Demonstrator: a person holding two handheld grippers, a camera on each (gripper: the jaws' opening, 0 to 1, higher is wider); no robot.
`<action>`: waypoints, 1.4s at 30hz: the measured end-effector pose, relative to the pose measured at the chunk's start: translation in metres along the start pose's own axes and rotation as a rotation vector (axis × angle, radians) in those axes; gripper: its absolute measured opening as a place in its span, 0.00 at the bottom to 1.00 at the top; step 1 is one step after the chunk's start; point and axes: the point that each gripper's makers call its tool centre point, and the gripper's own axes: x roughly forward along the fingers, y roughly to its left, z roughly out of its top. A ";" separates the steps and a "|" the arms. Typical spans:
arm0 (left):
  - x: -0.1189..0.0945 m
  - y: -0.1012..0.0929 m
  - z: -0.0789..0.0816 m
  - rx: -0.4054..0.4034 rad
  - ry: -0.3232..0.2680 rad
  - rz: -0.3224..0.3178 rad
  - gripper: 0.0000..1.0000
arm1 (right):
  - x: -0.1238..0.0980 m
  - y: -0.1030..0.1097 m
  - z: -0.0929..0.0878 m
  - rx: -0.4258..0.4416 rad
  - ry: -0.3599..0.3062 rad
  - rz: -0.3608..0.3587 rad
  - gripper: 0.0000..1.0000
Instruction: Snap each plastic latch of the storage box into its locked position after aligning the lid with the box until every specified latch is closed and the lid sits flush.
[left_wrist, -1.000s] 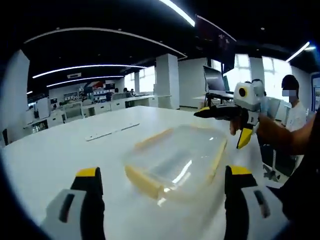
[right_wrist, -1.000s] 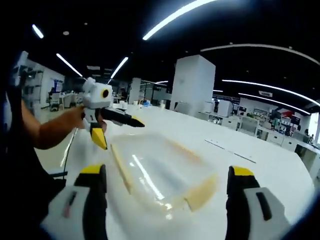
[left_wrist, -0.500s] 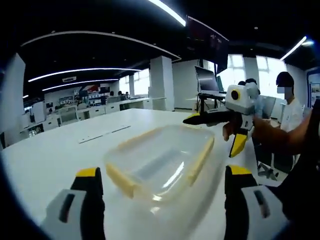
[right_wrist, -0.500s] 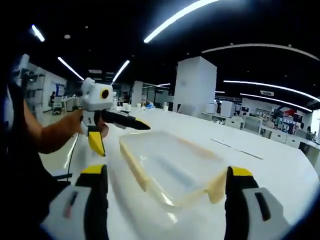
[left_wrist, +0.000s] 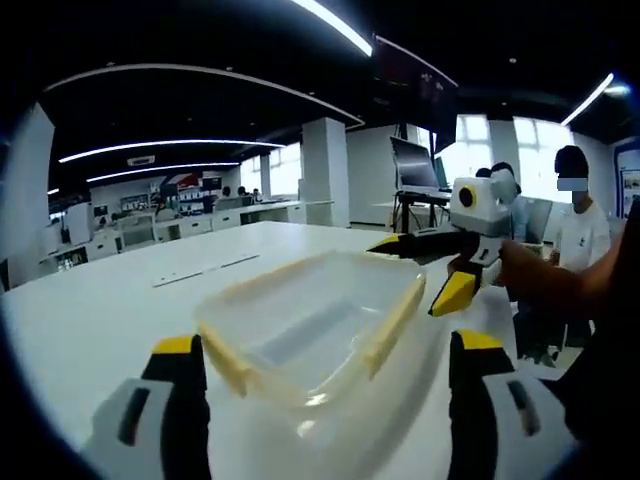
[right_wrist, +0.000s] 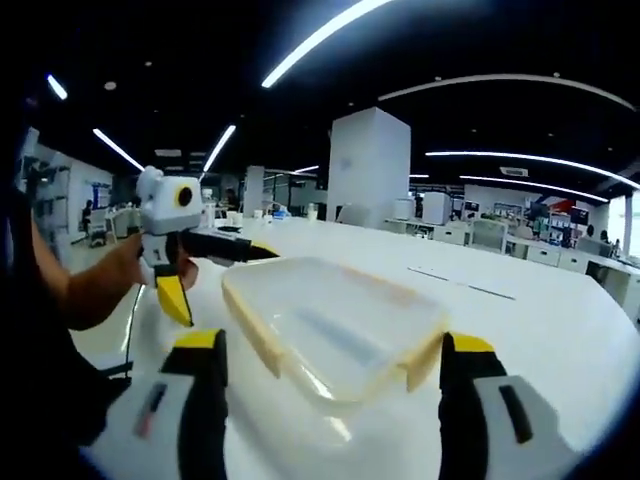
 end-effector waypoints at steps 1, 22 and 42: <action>0.000 -0.001 0.000 -0.003 -0.007 0.002 1.00 | 0.000 -0.001 0.000 0.006 -0.005 -0.002 0.81; 0.004 0.027 0.001 -0.050 -0.119 0.124 0.83 | 0.007 -0.005 0.000 0.019 -0.083 -0.067 0.87; 0.006 0.033 0.005 -0.021 -0.163 0.181 0.81 | 0.009 -0.001 -0.002 0.039 -0.099 -0.093 0.82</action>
